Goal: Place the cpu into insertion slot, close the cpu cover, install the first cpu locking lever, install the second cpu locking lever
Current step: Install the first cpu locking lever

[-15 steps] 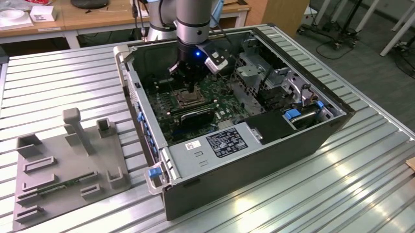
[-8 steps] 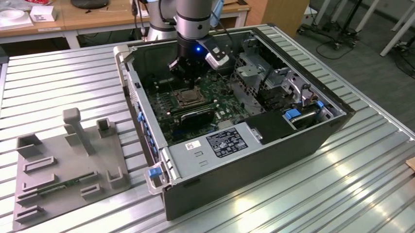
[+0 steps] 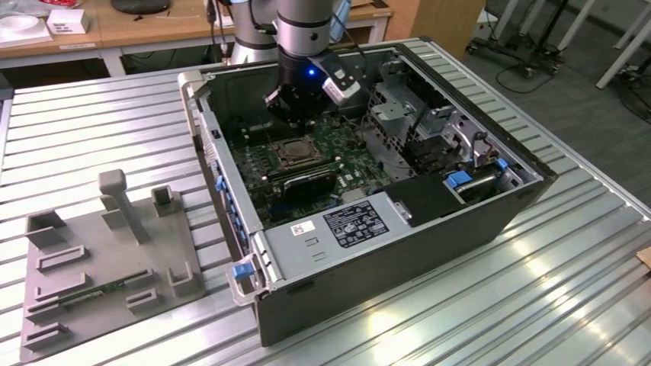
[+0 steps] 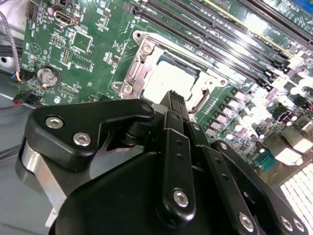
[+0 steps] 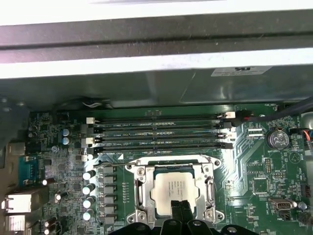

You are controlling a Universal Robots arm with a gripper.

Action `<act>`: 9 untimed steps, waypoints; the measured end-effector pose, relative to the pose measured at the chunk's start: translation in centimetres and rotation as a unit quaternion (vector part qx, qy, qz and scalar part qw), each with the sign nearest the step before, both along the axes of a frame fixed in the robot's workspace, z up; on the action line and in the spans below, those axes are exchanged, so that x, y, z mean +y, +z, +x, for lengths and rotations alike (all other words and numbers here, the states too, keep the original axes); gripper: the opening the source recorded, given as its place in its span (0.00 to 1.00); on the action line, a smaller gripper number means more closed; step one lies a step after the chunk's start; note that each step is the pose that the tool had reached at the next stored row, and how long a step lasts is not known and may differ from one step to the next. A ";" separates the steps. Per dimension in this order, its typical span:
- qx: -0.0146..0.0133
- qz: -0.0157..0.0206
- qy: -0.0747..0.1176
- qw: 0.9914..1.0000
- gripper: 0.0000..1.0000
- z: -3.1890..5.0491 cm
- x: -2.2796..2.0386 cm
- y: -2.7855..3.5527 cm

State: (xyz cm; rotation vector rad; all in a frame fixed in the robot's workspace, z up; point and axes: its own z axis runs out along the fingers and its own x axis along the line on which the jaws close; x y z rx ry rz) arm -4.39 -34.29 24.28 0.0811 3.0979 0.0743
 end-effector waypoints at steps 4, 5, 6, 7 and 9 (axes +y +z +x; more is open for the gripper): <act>0.000 0.000 0.000 1.000 0.11 0.00 0.00 0.46; 0.000 0.000 0.000 1.000 0.11 0.00 0.00 0.47; 0.000 0.000 0.000 1.000 0.11 0.00 0.00 0.47; 0.000 0.000 0.000 1.000 0.11 0.00 0.00 0.47; 0.000 0.000 0.000 1.000 0.11 0.00 0.00 0.49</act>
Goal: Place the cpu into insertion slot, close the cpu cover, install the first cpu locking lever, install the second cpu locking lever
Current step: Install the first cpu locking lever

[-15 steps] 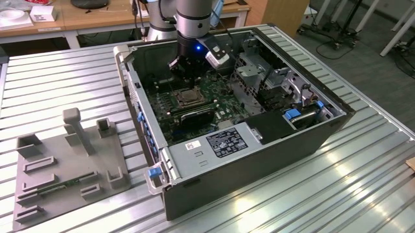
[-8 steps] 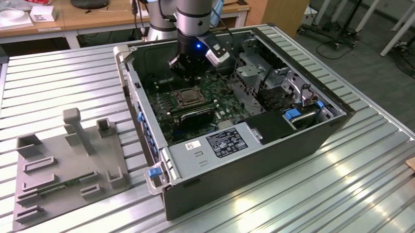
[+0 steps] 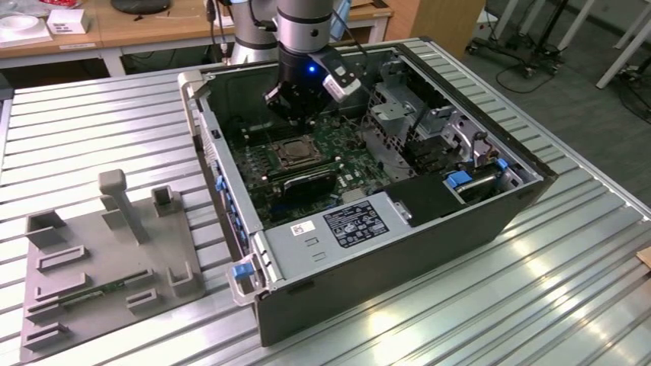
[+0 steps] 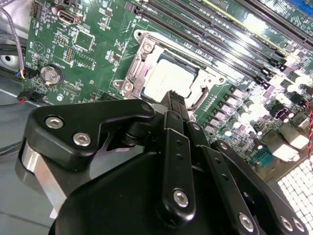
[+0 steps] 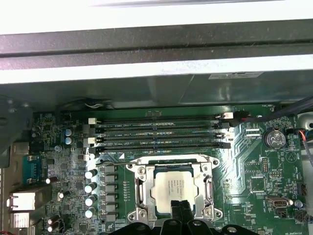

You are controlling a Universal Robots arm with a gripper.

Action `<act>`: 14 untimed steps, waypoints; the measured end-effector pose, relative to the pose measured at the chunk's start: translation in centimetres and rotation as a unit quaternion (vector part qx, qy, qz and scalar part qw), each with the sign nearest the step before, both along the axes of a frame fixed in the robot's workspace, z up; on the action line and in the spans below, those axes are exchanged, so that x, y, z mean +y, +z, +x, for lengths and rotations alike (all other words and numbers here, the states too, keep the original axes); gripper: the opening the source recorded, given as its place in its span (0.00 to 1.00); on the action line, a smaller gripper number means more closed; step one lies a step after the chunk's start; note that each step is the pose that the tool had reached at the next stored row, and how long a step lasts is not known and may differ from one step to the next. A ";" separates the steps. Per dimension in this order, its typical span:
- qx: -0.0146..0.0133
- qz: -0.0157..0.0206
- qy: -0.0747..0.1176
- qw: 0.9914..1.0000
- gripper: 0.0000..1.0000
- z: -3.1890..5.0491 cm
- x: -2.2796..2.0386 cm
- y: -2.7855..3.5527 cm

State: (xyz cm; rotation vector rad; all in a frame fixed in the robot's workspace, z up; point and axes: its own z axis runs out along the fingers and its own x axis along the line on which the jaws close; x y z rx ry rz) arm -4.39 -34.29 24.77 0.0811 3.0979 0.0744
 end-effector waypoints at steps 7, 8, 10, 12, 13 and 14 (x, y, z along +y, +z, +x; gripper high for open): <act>0.000 0.000 0.000 1.000 0.11 -0.28 0.00 0.01; -0.001 0.000 0.000 1.000 0.11 -0.48 -0.01 0.01; -0.004 0.000 0.000 1.000 0.11 -1.00 0.00 0.01; -0.006 0.000 0.000 1.000 0.11 -1.48 0.00 0.01; -0.007 0.000 0.000 1.000 0.11 -1.70 0.00 0.00; -0.008 0.000 0.000 1.000 0.11 -1.91 0.00 0.00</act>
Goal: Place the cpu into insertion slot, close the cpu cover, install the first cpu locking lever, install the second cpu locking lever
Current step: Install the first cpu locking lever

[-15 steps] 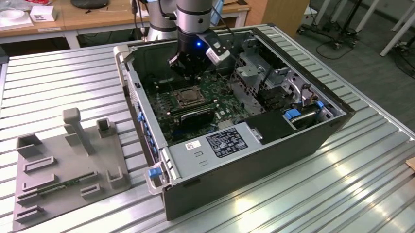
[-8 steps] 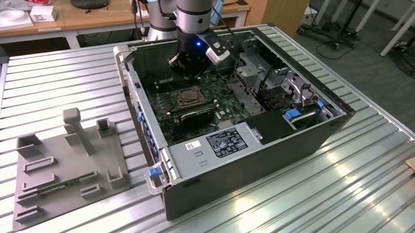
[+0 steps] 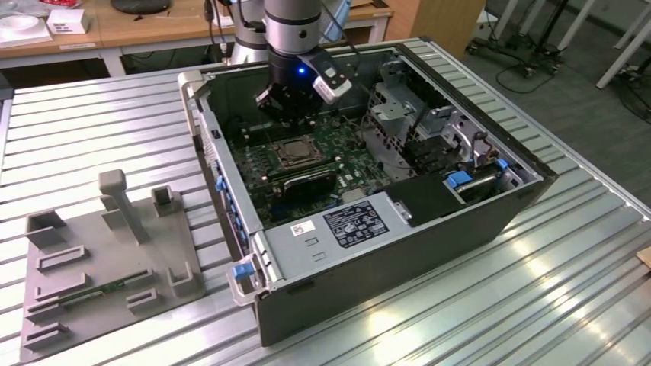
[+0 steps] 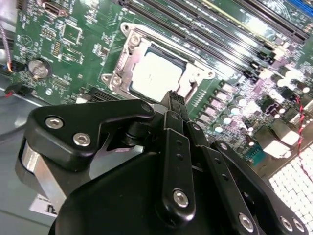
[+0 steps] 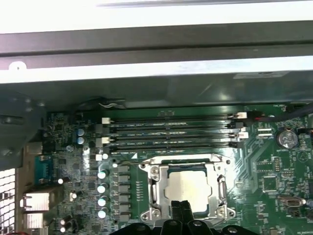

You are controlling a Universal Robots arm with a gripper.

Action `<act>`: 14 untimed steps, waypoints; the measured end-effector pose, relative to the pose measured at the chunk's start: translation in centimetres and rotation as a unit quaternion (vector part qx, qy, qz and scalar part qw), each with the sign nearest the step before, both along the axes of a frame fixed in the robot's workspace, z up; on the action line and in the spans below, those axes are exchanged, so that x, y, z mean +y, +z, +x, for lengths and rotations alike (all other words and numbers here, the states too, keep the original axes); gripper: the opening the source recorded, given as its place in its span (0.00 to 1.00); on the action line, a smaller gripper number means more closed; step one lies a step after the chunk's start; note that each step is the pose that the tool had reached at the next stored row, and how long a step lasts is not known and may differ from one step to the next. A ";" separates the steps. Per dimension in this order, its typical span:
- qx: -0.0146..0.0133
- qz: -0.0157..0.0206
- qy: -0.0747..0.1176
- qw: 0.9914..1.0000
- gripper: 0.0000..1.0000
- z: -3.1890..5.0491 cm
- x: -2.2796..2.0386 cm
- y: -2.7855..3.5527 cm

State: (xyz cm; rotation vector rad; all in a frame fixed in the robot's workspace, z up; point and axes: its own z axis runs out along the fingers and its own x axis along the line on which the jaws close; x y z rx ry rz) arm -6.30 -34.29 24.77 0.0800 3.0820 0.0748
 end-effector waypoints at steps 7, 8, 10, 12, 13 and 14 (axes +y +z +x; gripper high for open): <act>-0.001 0.000 0.000 1.000 0.11 -0.33 0.00 0.00; -0.001 0.000 0.000 1.000 0.11 -0.33 0.00 0.00; -0.001 0.000 0.000 1.000 0.11 -0.34 0.00 0.04; -0.001 0.000 0.000 1.000 0.11 -0.34 0.00 0.11; -0.001 0.000 0.000 1.000 0.11 -0.33 0.00 0.17; -0.001 0.000 0.000 1.000 0.11 -0.33 0.00 0.25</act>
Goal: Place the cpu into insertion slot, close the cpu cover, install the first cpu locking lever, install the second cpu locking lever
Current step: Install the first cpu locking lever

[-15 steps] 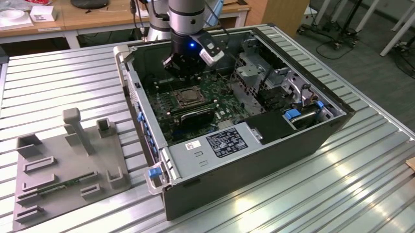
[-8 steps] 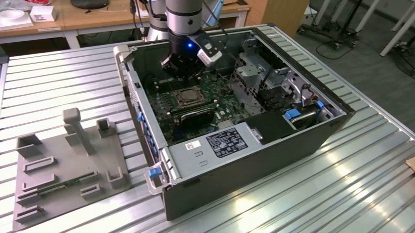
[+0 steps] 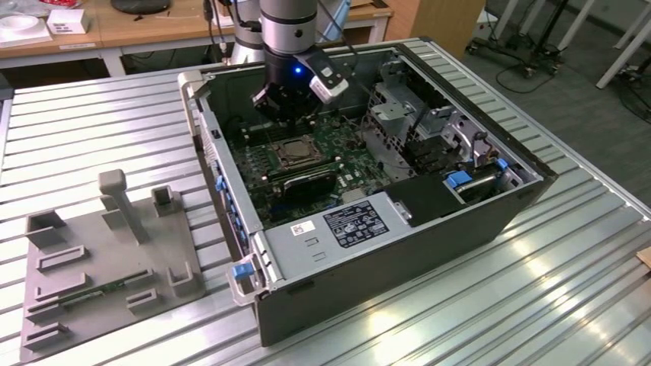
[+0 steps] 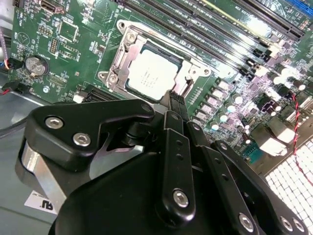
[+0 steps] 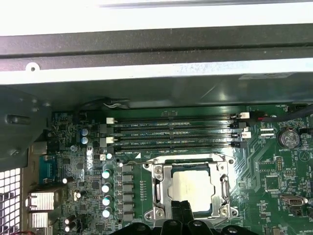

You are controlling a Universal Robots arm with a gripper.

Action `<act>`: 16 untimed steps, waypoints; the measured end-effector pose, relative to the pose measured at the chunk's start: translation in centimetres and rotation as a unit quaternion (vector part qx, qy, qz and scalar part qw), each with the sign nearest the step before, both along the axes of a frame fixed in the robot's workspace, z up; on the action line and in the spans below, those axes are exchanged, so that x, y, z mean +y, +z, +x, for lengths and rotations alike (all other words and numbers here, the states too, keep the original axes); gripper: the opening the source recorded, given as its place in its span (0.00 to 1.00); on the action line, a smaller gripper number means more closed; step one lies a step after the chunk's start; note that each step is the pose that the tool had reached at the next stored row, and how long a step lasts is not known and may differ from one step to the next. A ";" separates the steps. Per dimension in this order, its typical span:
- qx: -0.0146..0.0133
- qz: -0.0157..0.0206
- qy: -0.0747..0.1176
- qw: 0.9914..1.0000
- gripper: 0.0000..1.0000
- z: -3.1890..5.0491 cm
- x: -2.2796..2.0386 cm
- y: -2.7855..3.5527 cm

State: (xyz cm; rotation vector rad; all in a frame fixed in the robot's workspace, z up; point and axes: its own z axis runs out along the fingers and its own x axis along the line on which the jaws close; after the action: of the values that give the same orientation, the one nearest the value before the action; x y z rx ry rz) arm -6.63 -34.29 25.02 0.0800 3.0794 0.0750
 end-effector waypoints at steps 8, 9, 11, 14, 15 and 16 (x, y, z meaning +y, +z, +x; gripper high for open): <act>0.000 0.000 0.000 1.000 0.11 0.00 0.00 0.37; 0.000 0.000 0.000 1.000 0.11 0.00 0.00 0.37; 0.000 0.000 0.000 1.000 0.11 -0.10 0.00 0.39; -0.001 0.000 0.000 1.000 0.11 -0.58 0.00 0.37; -0.001 0.000 0.000 1.000 0.11 -0.79 0.00 0.37; -0.002 0.000 0.000 1.000 0.11 -1.01 0.00 0.37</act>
State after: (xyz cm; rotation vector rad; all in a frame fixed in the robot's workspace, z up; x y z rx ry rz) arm -7.64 -34.29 25.39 0.0797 3.0761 0.0752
